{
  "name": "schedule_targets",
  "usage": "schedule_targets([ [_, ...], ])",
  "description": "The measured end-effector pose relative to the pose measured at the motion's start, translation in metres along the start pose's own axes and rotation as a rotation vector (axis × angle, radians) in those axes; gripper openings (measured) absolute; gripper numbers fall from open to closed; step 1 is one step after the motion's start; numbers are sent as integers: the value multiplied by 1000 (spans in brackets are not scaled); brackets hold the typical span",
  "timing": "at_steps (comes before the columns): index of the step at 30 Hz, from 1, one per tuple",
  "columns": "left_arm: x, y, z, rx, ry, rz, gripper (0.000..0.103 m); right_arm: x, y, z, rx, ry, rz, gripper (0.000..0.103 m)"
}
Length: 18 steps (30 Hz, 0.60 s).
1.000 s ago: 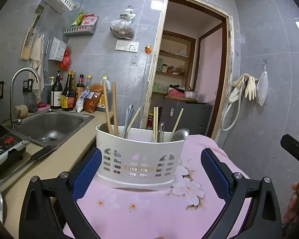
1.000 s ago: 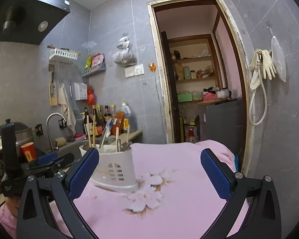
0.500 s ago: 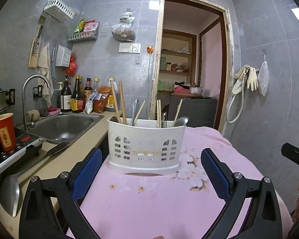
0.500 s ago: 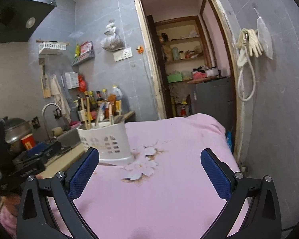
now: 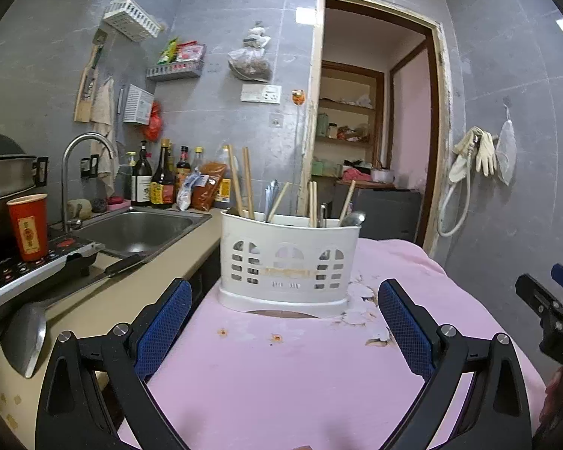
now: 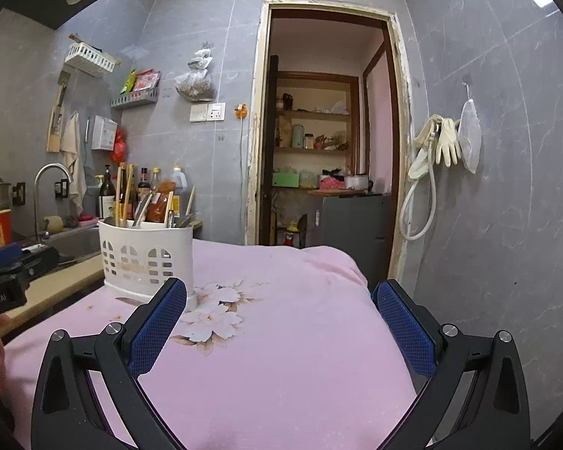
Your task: Organize utensils
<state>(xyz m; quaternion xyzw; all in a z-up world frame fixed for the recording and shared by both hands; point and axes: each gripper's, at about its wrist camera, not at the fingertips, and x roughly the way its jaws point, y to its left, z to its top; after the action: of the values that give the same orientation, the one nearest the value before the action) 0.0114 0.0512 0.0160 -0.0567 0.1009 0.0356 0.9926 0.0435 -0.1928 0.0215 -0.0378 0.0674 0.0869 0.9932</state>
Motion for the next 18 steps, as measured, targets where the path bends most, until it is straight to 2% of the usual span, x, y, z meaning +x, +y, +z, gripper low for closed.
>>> schedule_targets([
  [18, -4, 2, -1, -4, -9, 20, 98, 1, 0, 5, 7, -20, -2, 103],
])
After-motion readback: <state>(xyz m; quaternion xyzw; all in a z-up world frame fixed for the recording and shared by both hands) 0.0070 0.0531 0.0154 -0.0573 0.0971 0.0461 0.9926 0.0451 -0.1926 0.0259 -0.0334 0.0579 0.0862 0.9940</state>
